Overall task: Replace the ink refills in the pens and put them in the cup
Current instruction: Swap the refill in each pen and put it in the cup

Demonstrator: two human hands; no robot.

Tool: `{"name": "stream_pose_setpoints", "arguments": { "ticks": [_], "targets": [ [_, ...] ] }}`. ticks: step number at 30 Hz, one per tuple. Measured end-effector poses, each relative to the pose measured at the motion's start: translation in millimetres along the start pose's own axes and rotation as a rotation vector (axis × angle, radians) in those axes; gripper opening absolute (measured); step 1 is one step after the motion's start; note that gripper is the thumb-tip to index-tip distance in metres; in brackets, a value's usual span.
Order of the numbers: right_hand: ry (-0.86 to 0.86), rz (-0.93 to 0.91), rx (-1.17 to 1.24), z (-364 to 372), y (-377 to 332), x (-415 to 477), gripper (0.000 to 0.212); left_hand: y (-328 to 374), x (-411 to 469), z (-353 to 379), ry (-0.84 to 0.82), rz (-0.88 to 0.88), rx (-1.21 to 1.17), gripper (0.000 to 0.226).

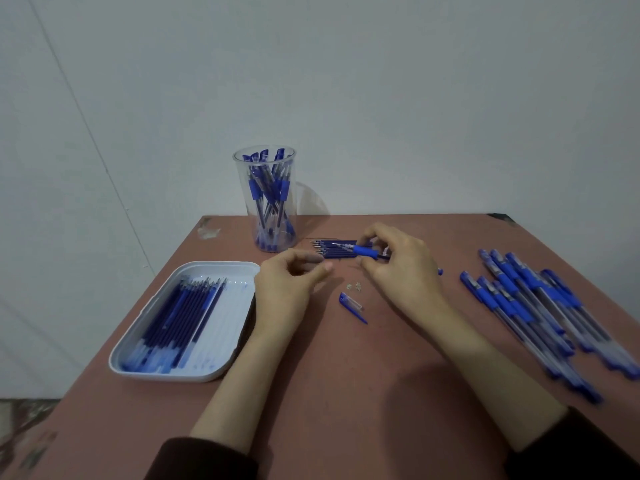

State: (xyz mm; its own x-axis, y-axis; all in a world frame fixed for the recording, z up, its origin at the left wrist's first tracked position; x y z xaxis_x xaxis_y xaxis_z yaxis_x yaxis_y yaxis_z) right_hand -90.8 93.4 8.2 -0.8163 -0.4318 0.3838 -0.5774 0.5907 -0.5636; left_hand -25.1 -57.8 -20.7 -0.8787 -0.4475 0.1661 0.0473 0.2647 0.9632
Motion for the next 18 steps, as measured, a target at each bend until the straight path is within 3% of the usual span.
{"name": "stream_pose_setpoints", "arguments": {
  "ticks": [2,5,18],
  "targets": [
    [0.010,0.031,0.024,-1.6,2.3,0.4,0.026,2.5,-1.4,4.5,-0.048,0.067,0.202,0.016],
    [0.012,0.059,0.033,-2.4,3.9,0.6,0.025,4.7,-3.5,10.1,-0.147,0.096,0.325,0.024],
    [-0.041,0.057,0.001,-0.8,2.8,-0.7,0.025,6.3,-4.6,10.8,-0.218,0.100,0.345,0.028]
  ]
}}
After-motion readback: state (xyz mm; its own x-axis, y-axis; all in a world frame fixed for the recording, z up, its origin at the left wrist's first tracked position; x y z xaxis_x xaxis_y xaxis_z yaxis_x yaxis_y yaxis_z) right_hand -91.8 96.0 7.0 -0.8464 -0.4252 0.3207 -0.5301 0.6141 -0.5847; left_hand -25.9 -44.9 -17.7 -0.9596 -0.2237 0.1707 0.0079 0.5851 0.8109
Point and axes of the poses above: each hand's wrist, its own x-axis towards the middle knuckle, its own z-axis out of the palm, y = z × x, the point moved 4 cm from there along x, towards the middle knuckle, and after that the axes turned 9 degrees about -y, right-handed, at the moved point
